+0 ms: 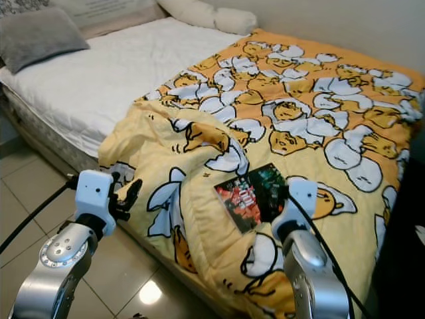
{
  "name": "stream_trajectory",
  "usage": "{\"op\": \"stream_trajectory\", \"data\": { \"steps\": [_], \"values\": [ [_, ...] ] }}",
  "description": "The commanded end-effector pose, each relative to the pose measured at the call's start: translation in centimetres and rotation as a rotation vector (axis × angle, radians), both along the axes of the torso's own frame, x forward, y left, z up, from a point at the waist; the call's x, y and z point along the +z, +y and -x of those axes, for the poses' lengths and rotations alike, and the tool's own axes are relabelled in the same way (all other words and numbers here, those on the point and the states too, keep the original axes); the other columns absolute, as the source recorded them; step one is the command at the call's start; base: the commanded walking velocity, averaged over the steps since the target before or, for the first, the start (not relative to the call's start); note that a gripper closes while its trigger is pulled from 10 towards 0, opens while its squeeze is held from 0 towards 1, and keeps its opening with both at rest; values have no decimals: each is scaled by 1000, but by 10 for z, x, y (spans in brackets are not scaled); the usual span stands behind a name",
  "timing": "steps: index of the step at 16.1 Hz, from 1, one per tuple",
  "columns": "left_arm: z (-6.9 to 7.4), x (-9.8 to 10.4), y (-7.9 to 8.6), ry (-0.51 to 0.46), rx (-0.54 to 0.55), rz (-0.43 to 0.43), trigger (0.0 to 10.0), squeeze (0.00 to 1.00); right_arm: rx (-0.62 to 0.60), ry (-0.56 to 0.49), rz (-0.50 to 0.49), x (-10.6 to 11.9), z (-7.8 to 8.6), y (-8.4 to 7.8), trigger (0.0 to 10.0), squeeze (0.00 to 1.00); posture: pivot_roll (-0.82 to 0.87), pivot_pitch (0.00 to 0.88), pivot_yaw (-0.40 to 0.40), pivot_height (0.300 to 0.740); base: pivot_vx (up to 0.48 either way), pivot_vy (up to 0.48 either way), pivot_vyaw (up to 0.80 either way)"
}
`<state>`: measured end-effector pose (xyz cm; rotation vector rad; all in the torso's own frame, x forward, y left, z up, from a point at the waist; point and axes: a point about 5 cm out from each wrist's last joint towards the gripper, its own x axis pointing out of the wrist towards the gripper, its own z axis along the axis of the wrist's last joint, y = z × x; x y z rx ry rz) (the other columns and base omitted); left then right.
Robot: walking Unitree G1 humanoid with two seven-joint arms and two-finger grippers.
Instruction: Clean up the room
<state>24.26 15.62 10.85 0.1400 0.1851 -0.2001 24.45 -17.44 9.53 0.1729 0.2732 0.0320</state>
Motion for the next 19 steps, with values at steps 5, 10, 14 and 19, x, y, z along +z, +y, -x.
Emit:
{"op": "stream_trajectory", "data": {
  "steps": [5,10,14,19],
  "values": [
    [0,4,-5,23,-127,19,10000,267,-49,118,-237,-11,-19,-6,10000,1000,-37,0,-3,740,0,0,0],
    [-2,7,-14,79,-369,40,10000,267,-128,332,-486,-41,-42,-10,10000,1000,-27,0,-2,740,0,0,0],
    [-5,11,-17,87,-457,30,10000,267,-250,395,-495,-55,-64,-19,10000,1000,-22,0,11,740,0,0,0],
    [-5,12,-16,88,-458,25,10000,271,-225,377,-591,-55,-78,-12,10000,1000,-9,0,16,740,0,0,0]
  ]
}}
